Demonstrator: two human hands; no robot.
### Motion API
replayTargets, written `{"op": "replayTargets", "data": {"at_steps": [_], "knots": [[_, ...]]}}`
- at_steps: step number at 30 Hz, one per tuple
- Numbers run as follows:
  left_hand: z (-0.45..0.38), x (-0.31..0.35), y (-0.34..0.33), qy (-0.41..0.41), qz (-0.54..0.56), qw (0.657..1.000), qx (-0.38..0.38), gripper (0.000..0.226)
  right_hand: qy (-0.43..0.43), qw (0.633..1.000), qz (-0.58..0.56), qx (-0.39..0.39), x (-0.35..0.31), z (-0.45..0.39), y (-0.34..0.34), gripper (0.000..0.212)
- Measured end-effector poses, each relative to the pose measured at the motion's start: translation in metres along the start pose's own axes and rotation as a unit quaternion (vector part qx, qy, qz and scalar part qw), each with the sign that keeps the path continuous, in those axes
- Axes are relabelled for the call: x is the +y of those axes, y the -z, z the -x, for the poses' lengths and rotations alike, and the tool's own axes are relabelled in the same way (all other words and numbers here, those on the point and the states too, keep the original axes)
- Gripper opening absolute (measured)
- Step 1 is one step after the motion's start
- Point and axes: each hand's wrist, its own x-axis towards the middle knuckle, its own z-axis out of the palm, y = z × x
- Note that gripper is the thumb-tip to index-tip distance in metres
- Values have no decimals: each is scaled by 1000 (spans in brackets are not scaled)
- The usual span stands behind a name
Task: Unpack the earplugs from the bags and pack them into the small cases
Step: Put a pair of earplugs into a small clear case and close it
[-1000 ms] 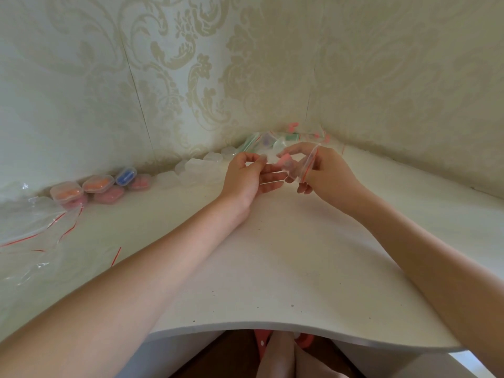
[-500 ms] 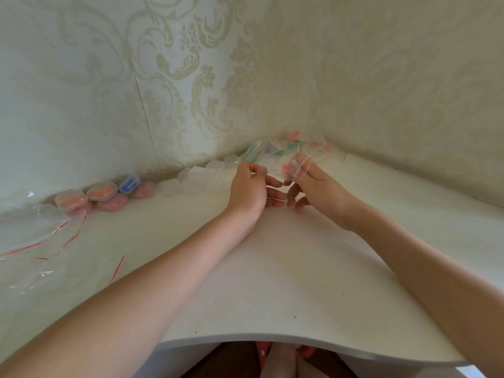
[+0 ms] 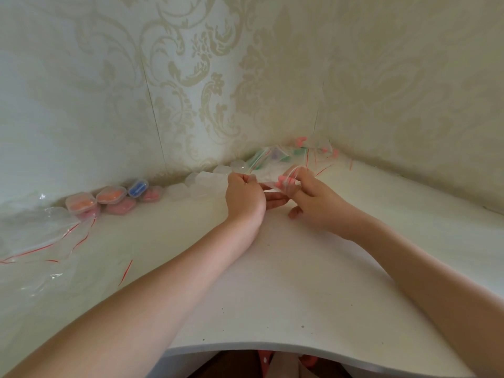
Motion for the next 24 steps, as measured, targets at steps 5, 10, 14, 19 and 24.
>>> {"op": "replayTargets", "data": {"at_steps": [5,10,14,19,24], "knots": [[-5,0,0,15,13,999,30,8,-46,990,-124,-41,-5,4,4,19],[-16,7,13,-8,29,996,80,9,-91,977,-193,-13,-4,3,13,23],[-2,9,13,-204,-109,972,44,19,-105,985,-133,22,2,2,16,18],[-1,43,39,-307,-167,930,115,25,-74,995,-62,21,3,8,15,20],[2,93,102,-243,-129,939,204,23,-63,997,-38,28,-5,12,12,19]]}}
